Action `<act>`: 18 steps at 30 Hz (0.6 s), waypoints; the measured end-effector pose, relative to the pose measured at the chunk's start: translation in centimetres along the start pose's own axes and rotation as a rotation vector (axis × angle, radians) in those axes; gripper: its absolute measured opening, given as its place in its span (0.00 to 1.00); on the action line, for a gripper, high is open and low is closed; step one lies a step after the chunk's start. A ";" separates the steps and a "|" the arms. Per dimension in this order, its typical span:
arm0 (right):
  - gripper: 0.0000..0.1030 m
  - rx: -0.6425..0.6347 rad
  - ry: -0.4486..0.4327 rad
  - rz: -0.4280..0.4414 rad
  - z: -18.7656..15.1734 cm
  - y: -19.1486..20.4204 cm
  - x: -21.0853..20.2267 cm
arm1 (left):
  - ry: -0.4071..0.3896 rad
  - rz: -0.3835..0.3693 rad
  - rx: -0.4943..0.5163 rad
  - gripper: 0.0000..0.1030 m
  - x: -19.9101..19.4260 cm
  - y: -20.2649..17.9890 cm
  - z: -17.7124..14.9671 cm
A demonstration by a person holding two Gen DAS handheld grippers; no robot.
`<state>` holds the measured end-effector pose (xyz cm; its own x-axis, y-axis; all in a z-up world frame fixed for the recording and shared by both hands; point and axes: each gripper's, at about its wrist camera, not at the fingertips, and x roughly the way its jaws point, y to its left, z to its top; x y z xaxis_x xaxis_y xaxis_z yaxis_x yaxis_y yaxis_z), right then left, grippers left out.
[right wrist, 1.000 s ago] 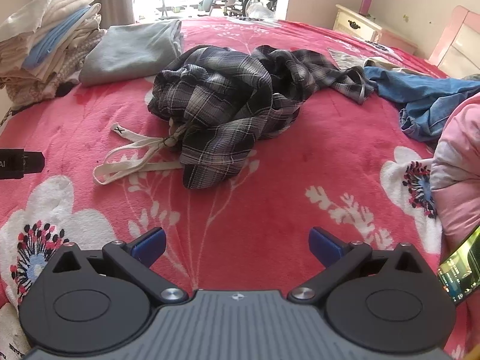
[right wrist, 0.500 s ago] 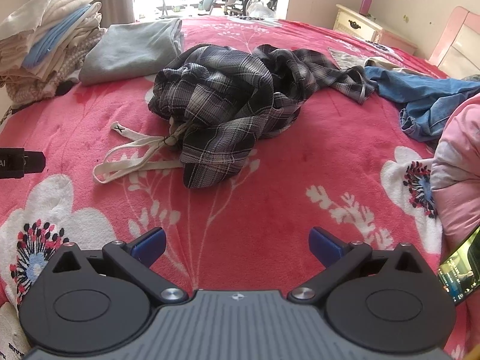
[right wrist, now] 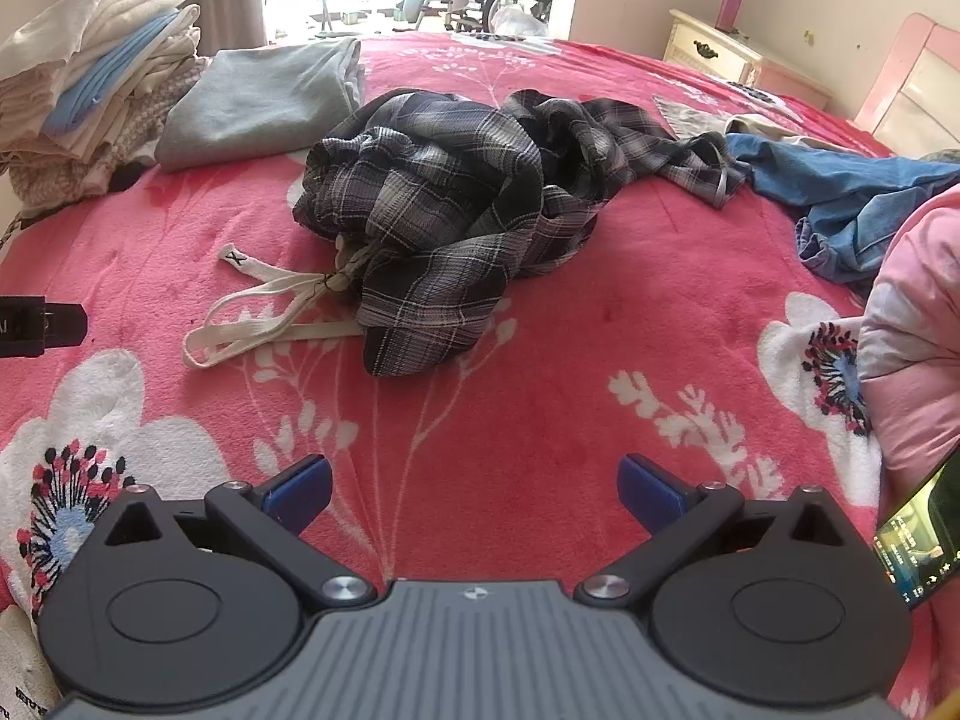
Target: Fold clothes
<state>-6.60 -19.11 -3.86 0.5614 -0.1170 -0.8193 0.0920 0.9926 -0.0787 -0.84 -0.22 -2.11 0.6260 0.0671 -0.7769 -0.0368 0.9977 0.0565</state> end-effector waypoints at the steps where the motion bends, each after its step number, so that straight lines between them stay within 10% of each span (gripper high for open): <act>1: 1.00 0.000 0.000 0.001 0.0 -0.1 0.0 | 0.000 0.000 0.000 1.00 -0.2 0.0 0.0; 18: 1.00 -0.302 -0.217 0.114 4.7 -0.7 1.4 | -0.073 -0.118 0.131 1.00 4.1 -1.6 2.3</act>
